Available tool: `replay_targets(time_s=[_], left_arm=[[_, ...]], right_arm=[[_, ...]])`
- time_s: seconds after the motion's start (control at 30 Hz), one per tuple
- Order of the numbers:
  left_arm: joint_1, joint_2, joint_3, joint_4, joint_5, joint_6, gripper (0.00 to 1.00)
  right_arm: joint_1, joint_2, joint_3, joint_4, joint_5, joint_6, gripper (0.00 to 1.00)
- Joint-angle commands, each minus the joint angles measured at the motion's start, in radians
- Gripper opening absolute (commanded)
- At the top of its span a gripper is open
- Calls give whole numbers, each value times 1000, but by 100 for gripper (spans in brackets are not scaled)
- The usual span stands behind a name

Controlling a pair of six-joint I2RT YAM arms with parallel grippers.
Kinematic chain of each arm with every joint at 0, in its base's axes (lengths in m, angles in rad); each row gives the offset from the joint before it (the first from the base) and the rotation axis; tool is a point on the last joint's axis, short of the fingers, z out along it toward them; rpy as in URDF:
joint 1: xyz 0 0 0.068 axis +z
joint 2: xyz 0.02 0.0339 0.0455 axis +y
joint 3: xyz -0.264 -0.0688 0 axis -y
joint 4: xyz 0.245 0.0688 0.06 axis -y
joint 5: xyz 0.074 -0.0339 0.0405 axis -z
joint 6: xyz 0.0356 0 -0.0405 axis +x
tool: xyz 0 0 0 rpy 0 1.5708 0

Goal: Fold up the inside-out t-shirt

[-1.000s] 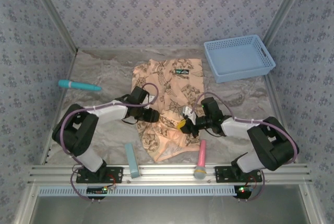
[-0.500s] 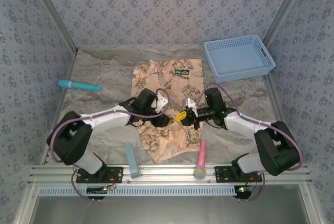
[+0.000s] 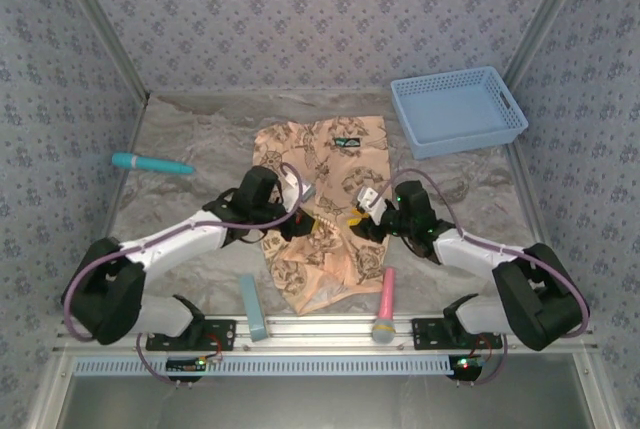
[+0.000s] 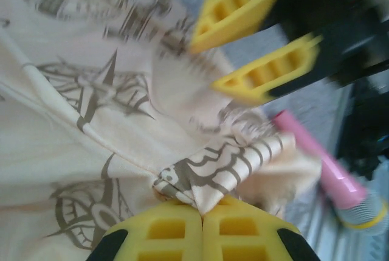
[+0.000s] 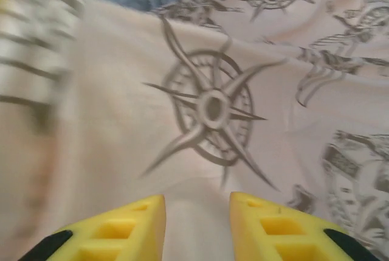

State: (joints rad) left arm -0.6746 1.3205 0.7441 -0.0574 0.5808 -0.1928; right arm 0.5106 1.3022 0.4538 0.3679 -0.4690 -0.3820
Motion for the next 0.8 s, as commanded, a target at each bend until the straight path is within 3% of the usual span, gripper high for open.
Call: replay_targets(time_s=[0.0, 0.1, 0.33, 0.5, 0.67, 0.77], left_arm=[[23, -21, -31, 1, 158, -153, 0], [36, 28, -35, 52, 247, -257, 0], [37, 95, 23, -47, 208, -311, 0], [39, 117, 52, -59, 270, -337, 0], [38, 113, 65, -70, 338, -332, 0], [38, 97, 74, -114, 348, -306, 0]], right_arm=[[69, -14, -12, 128, 221, -16, 38], [110, -122, -33, 120, 177, -93, 41], [223, -424, -18, -187, 85, -306, 50], [395, -294, 28, -213, 223, -398, 54], [421, -135, 54, -138, 382, -437, 52], [407, -95, 43, -118, 462, -453, 43]])
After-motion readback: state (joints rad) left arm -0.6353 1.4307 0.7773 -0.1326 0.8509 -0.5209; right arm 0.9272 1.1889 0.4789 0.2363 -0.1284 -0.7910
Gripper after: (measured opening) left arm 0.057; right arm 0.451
